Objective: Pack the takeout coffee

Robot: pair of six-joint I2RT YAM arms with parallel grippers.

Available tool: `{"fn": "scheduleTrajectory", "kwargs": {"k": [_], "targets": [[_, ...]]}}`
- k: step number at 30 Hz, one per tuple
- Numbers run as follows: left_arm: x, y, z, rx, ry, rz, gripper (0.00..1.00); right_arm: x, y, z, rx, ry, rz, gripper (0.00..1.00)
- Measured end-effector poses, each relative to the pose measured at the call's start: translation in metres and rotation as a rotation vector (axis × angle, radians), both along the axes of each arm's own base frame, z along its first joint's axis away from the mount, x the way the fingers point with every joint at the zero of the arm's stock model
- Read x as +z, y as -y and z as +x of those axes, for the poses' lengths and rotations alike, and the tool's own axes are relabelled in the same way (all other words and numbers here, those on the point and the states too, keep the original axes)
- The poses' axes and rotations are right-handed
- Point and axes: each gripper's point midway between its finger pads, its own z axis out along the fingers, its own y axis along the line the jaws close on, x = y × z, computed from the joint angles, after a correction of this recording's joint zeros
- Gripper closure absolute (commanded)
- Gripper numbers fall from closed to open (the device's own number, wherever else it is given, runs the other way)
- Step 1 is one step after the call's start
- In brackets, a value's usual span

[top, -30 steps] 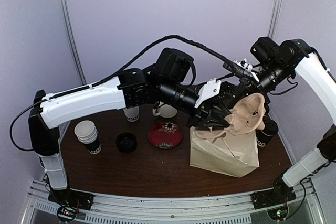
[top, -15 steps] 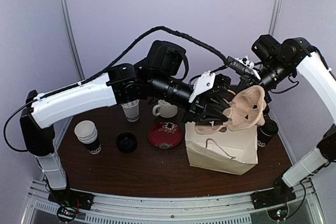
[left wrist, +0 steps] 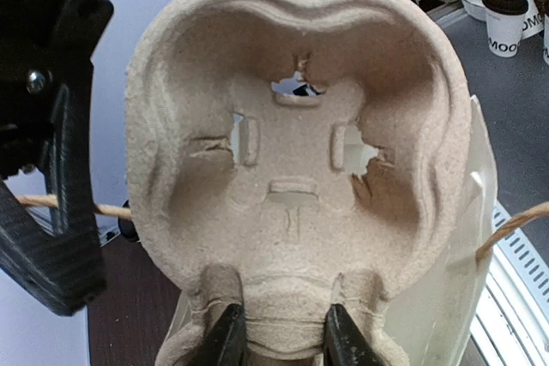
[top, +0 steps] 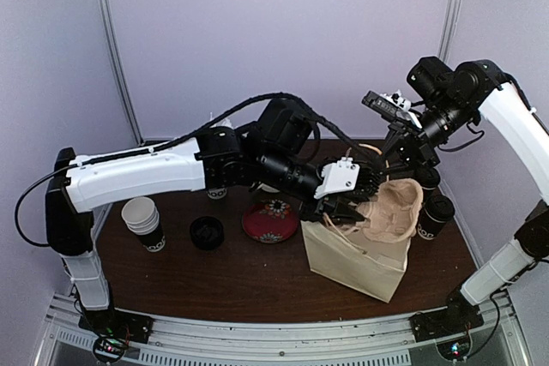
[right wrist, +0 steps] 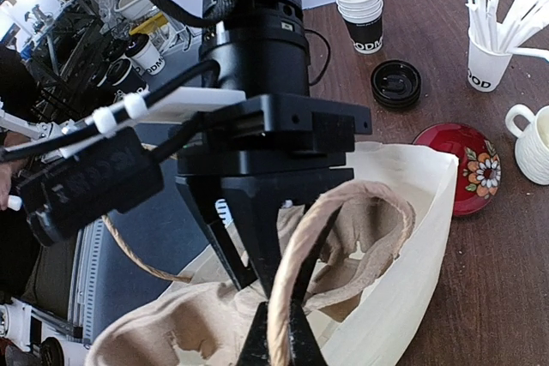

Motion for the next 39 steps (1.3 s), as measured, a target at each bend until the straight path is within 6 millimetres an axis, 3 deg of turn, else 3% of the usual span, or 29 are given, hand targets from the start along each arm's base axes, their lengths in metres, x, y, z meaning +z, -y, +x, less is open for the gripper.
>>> {"fn": "scheduleTrajectory", "kwargs": {"k": [5, 13, 18, 23, 27, 31, 35, 39], "targets": [[-0.017, -0.002, 0.005, 0.019, 0.027, 0.036, 0.74, 0.000, 0.000, 0.000, 0.002, -0.002, 0.002, 1.00], [-0.026, -0.005, 0.008, 0.039, 0.026, 0.072, 0.74, 0.000, -0.001, 0.000, 0.002, -0.002, 0.001, 0.97], [-0.037, -0.012, 0.013, 0.089, 0.010, 0.136, 0.74, 0.000, -0.001, 0.003, -0.003, 0.009, 0.003, 0.83], [-0.042, -0.013, 0.022, 0.145, 0.001, 0.194, 0.74, 0.001, -0.003, 0.007, -0.015, 0.017, 0.008, 0.45], [-0.050, -0.013, 0.028, 0.184, -0.017, 0.243, 0.74, 0.002, 0.000, 0.011, -0.034, 0.016, 0.007, 0.31], [-0.056, -0.018, 0.029, 0.208, -0.047, 0.305, 0.74, 0.010, 0.017, 0.024, -0.102, 0.032, 0.027, 0.27], [-0.050, -0.022, 0.029, 0.220, -0.058, 0.329, 0.74, 0.017, 0.056, 0.053, -0.254, 0.040, 0.066, 0.28], [-0.043, -0.023, 0.028, 0.224, -0.067, 0.339, 0.74, 0.004, 0.085, 0.083, -0.366, 0.000, 0.066, 0.33]]}}
